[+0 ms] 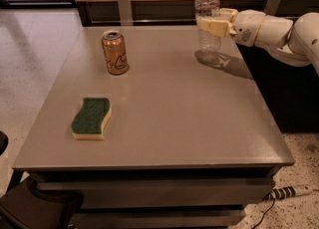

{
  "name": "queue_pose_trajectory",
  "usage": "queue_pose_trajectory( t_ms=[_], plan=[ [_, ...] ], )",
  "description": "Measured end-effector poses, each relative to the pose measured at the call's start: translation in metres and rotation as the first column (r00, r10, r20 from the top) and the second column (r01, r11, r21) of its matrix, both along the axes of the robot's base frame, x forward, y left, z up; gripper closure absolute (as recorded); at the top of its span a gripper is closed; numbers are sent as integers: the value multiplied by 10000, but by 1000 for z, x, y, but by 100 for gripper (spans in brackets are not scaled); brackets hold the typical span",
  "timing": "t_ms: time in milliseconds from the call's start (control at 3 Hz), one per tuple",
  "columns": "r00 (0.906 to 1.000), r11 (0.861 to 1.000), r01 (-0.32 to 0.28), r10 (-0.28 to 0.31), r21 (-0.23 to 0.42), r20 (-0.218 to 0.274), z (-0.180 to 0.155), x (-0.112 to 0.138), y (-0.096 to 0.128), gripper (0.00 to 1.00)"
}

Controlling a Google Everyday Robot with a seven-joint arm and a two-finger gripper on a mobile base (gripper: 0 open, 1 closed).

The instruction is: Place water bottle upright

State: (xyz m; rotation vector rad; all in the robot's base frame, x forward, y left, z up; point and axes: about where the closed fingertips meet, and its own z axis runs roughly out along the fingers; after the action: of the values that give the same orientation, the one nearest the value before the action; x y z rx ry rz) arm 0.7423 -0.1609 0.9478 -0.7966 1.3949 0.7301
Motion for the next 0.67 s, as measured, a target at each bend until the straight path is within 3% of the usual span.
queue_pose_trajectory(
  t_ms=[667],
  plan=[
    [9989, 9965, -455, 443, 695, 180, -15, 15, 10, 100]
  ],
)
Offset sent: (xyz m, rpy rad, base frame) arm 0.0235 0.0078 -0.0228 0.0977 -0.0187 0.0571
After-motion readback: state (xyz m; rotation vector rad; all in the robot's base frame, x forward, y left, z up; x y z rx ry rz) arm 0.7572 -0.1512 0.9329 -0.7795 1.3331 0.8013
